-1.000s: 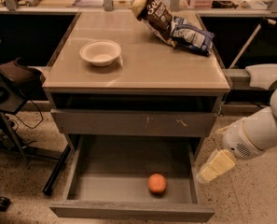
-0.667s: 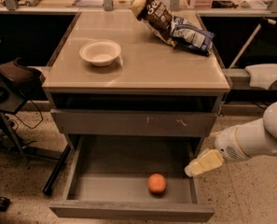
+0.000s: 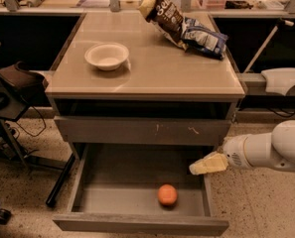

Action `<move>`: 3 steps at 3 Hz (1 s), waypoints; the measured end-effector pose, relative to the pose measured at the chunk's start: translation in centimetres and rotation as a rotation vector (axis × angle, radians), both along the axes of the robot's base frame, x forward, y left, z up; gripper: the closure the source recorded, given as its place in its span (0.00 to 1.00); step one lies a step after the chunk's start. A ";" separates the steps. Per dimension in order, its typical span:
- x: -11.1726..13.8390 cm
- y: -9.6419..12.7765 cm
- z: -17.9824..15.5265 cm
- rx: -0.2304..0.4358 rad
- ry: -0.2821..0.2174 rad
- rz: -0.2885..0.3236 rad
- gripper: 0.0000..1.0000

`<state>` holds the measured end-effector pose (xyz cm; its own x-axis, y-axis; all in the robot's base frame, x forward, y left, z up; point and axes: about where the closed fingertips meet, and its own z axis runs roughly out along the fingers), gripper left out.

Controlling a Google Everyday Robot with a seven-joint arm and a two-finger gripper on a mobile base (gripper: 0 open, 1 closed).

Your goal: Pick orange from middle drawer and place on counter

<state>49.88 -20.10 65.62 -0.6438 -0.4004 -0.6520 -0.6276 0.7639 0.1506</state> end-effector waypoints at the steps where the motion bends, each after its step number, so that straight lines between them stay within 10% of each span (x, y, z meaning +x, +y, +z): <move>1: -0.3 0.4 -0.5 0.004 -0.002 -0.003 0.00; 3: -2.7 4.0 -13.5 0.042 0.146 -0.051 0.00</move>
Offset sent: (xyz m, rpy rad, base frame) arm -0.0347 0.0436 -0.1516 0.0604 0.1342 -0.0439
